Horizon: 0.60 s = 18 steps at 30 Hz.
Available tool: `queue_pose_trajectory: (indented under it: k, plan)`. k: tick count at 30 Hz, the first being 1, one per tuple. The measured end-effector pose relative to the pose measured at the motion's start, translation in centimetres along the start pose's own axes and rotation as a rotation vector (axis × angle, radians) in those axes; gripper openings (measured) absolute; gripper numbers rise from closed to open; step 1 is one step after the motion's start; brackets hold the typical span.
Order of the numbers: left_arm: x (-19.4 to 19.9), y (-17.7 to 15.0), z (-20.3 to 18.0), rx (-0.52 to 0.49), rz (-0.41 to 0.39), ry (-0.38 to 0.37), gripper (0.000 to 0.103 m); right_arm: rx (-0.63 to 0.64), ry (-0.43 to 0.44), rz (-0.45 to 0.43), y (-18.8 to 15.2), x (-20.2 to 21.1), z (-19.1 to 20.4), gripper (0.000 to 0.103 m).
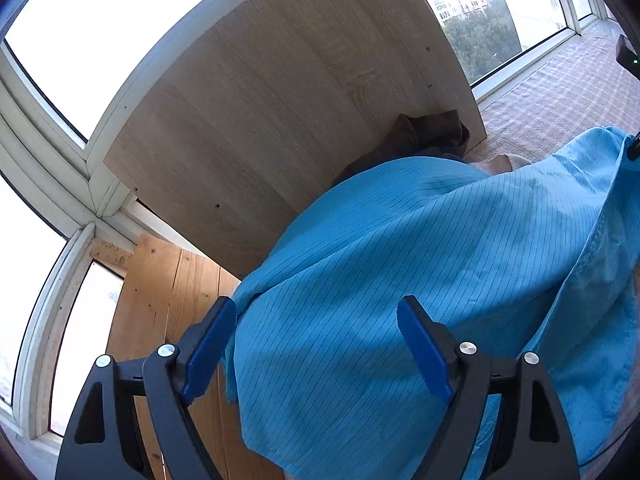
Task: Fold clothes
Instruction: 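Lay the blue shirt onto the plaid cloth and open the right gripper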
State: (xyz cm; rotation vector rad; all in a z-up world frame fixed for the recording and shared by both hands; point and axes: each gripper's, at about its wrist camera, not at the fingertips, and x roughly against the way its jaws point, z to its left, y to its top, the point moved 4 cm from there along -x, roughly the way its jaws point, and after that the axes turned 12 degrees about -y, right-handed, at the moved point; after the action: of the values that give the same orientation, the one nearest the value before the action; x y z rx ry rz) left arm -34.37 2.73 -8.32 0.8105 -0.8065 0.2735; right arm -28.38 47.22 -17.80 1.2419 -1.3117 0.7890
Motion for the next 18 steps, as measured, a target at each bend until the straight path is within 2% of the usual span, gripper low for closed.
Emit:
queue_pose_trajectory:
  k: [4, 8, 9, 11, 14, 16, 18]
  plan:
    - [0.6, 2.2, -1.4, -0.065, -0.024, -0.013, 0.087, -0.134, -0.075, 0.017, -7.2, 0.9, -9.4, 0.004]
    - [1.0, 4.5, -2.8, -0.128, -0.046, -0.029, 0.088, -0.389, -0.068, 0.088, -15.3, 0.8, -19.9, 0.003]
    - [0.8, 5.1, -3.1, -0.137, -0.043, -0.037, 0.088, -0.446, -0.089, 0.093, -16.9, 0.9, -22.1, 0.003]
    - [0.3, 6.1, -3.7, -0.142, -0.031, -0.056, 0.088, -0.511, -0.218, 0.106, -19.5, 1.2, -26.1, 0.003]
    - [0.2, 7.0, -5.1, -0.151, -0.030, -0.093, 0.088, -0.612, -0.426, 0.121, -21.2, 2.0, -32.4, 0.003]
    - [-0.1, 7.1, -6.6, -0.169, -0.029, -0.127, 0.088, -0.597, -0.581, 0.204, -21.4, 1.9, -35.0, 0.006]
    - [-0.5, 6.8, -8.6, -0.196, -0.019, -0.158, 0.088, -0.511, -0.605, 0.261, -20.6, 1.5, -34.7, 0.012]
